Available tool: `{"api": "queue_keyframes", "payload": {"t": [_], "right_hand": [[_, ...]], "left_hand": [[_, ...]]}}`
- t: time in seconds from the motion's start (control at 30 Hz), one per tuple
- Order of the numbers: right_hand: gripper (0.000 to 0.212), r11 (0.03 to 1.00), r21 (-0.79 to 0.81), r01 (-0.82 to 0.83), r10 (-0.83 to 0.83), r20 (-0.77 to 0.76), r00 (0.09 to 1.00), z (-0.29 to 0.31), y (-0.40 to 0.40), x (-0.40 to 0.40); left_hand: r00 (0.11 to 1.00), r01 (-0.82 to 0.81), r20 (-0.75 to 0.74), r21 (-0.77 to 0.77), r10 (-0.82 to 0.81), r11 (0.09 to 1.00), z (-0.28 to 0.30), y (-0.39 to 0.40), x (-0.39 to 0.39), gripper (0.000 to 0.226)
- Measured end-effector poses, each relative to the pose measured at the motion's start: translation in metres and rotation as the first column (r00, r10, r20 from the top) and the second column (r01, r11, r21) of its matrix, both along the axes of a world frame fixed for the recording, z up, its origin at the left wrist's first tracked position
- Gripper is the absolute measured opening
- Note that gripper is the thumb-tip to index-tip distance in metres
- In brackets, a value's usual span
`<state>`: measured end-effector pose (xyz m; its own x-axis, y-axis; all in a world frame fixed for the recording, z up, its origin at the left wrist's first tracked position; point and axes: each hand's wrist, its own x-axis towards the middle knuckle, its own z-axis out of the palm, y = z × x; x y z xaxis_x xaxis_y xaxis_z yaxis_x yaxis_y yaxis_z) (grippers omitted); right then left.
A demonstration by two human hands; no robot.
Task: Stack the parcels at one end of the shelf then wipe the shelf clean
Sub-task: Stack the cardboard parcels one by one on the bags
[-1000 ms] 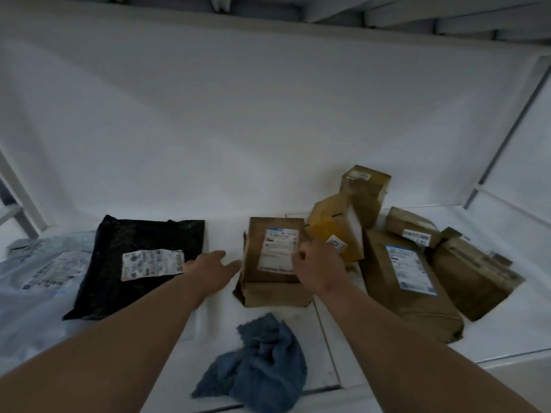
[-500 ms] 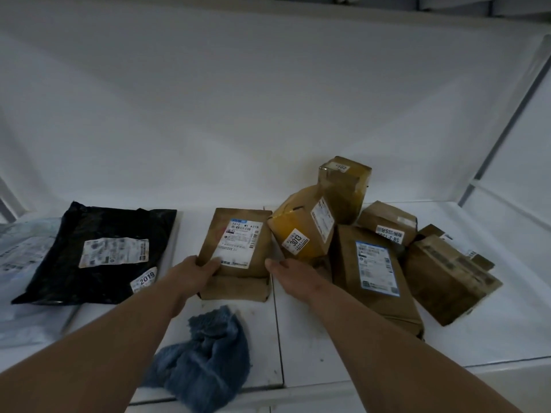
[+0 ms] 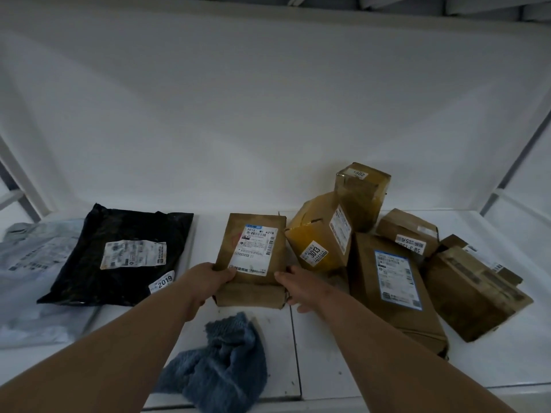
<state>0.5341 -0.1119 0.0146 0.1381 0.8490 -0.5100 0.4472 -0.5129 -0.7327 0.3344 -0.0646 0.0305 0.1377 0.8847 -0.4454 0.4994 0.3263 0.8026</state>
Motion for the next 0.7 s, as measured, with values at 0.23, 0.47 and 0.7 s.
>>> {"api": "queue_keyframes", "payload": {"t": [0.23, 0.47, 0.7], "right_hand": [[0.046, 0.985, 0.162, -0.054, 0.023, 0.186, 0.982, 0.024, -0.001, 0.002], [0.016, 0.876, 0.458, 0.152, -0.319, 0.313, 0.895, 0.05, -0.028, 0.051], [0.024, 0.845, 0.365, 0.391, -0.528, 0.445, 0.723, 0.038, -0.068, 0.12]], "left_hand": [[0.971, 0.056, -0.239, 0.261, 0.008, 0.964, 0.013, 0.015, 0.014, 0.074], [0.949, 0.212, -0.312, 0.526, -0.044, 0.823, 0.044, -0.001, 0.082, 0.035], [0.873, 0.484, -0.263, 0.354, -0.411, 0.801, 0.04, -0.044, 0.145, 0.026]]}}
